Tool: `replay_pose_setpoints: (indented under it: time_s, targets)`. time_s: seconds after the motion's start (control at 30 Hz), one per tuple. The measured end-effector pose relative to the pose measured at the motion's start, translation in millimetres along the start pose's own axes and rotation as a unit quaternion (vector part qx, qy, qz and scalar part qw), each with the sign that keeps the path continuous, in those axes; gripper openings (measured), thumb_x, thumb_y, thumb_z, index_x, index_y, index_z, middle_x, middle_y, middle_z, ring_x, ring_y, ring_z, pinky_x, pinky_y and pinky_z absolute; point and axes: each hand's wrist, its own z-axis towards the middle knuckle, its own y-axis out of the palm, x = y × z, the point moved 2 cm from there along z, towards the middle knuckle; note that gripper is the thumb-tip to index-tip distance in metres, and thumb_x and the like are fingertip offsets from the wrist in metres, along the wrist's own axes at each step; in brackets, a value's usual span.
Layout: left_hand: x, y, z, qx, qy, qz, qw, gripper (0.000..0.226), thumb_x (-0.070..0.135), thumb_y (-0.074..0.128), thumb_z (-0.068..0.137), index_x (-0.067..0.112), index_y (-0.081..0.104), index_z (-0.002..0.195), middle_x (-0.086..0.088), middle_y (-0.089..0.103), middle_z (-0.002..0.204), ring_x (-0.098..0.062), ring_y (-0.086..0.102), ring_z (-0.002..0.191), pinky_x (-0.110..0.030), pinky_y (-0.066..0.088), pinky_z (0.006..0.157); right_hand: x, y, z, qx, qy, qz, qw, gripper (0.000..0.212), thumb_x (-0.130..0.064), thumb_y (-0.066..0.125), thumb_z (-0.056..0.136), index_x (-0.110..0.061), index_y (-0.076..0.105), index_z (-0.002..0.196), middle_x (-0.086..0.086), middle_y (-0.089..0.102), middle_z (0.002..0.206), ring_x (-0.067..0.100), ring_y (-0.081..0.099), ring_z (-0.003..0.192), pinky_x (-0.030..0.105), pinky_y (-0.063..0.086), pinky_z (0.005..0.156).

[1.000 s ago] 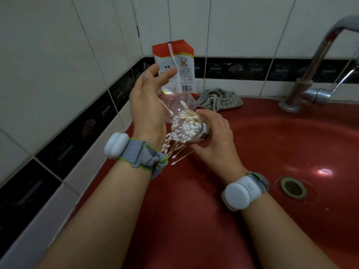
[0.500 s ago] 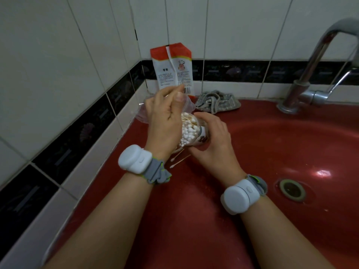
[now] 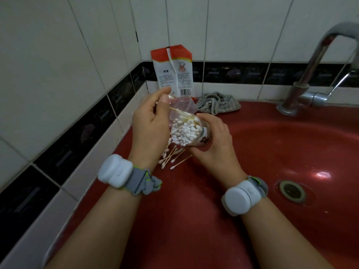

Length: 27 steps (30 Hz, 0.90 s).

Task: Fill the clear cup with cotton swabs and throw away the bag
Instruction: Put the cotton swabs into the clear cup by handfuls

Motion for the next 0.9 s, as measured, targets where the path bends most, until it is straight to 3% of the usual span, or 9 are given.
replay_pose_setpoints:
  time_s: [0.13,0.27,0.4,0.47,0.57,0.7,0.77,0.83,0.9]
  targets:
    - [-2,11,3,-0.033,-0.005,0.005,0.999,0.031,0.024,0.043,0.096,0.013,0.066,0.114,-0.003,0.066,0.114,-0.015,0.061,0.107,-0.036,0.049,0.096,0,-2,-1,0.010,0.008,0.009,1.000,0.067,-0.039,0.075,0.067,-0.031,0.045,0.126,-0.010,0.050,0.127,0.017,0.046,0.116,0.049,0.040,0.095]
    - [-11,14,6,-0.062,0.020,0.065,0.996,0.037,0.027,0.039,0.094,0.012,0.065,0.115,-0.003,0.065,0.115,-0.017,0.058,0.110,-0.041,0.045,0.098,0,-2,0,0.023,-0.001,0.012,1.000,0.068,-0.036,0.078,0.067,-0.032,0.043,0.126,-0.008,0.050,0.127,0.018,0.046,0.116,0.048,0.040,0.096]
    - [-17,24,3,-0.121,0.043,0.233,0.964,0.041,0.034,0.034,0.097,0.022,0.056,0.128,-0.004,0.052,0.116,-0.024,0.037,0.118,-0.032,0.026,0.106,-2,2,1,0.016,-0.029,0.012,0.999,0.067,-0.036,0.076,0.067,-0.030,0.043,0.126,-0.005,0.051,0.127,0.020,0.048,0.117,0.046,0.040,0.095]
    - [-17,30,-2,-0.151,0.049,0.292,0.943,0.054,0.046,0.022,0.092,0.027,0.047,0.136,-0.003,0.040,0.137,-0.022,0.023,0.132,-0.037,0.015,0.112,0,3,1,0.012,-0.035,0.019,0.999,0.065,-0.039,0.073,0.068,-0.028,0.045,0.126,-0.003,0.052,0.127,0.021,0.050,0.116,0.045,0.040,0.095]
    - [-20,31,0,-0.164,0.020,0.232,0.958,0.064,0.058,0.010,0.093,0.029,0.018,0.149,0.007,0.005,0.159,-0.012,-0.012,0.145,-0.044,-0.009,0.117,3,1,2,0.018,-0.038,0.017,0.999,0.066,-0.035,0.074,0.068,-0.025,0.046,0.126,-0.001,0.053,0.127,0.022,0.049,0.117,0.044,0.039,0.096]
    - [-19,35,2,-0.228,0.031,0.252,0.940,0.082,0.066,-0.005,0.080,0.024,0.002,0.150,0.009,-0.005,0.159,-0.005,-0.023,0.141,-0.045,-0.020,0.114,-1,4,1,-0.014,-0.039,0.028,0.999,0.064,-0.036,0.066,0.068,-0.023,0.046,0.127,-0.002,0.053,0.128,0.021,0.047,0.117,0.041,0.039,0.098]
    - [-25,41,4,-0.276,0.029,0.268,0.922,0.085,0.071,-0.004,0.079,0.025,0.003,0.150,0.008,-0.001,0.159,-0.010,-0.018,0.144,-0.046,-0.017,0.115,0,5,1,-0.023,-0.035,0.039,0.998,0.063,-0.037,0.066,0.067,-0.019,0.049,0.126,-0.002,0.054,0.126,0.018,0.048,0.115,0.040,0.039,0.097]
    - [-27,32,14,-0.204,-0.020,0.121,0.971,0.071,0.069,0.012,0.088,0.028,0.027,0.145,-0.003,0.027,0.154,-0.020,0.015,0.145,-0.048,0.009,0.119,1,3,2,-0.018,-0.028,0.050,0.998,0.064,-0.037,0.070,0.067,-0.018,0.051,0.125,-0.004,0.055,0.124,0.014,0.049,0.114,0.036,0.038,0.098]
    - [-25,13,19,-0.105,-0.044,0.017,0.993,0.038,0.052,0.033,0.096,0.026,0.052,0.117,0.004,0.058,0.121,-0.008,0.051,0.118,-0.028,0.039,0.105,1,1,2,-0.013,-0.013,0.054,0.998,0.066,-0.033,0.077,0.067,-0.019,0.050,0.126,-0.005,0.053,0.125,0.013,0.048,0.115,0.036,0.039,0.099]
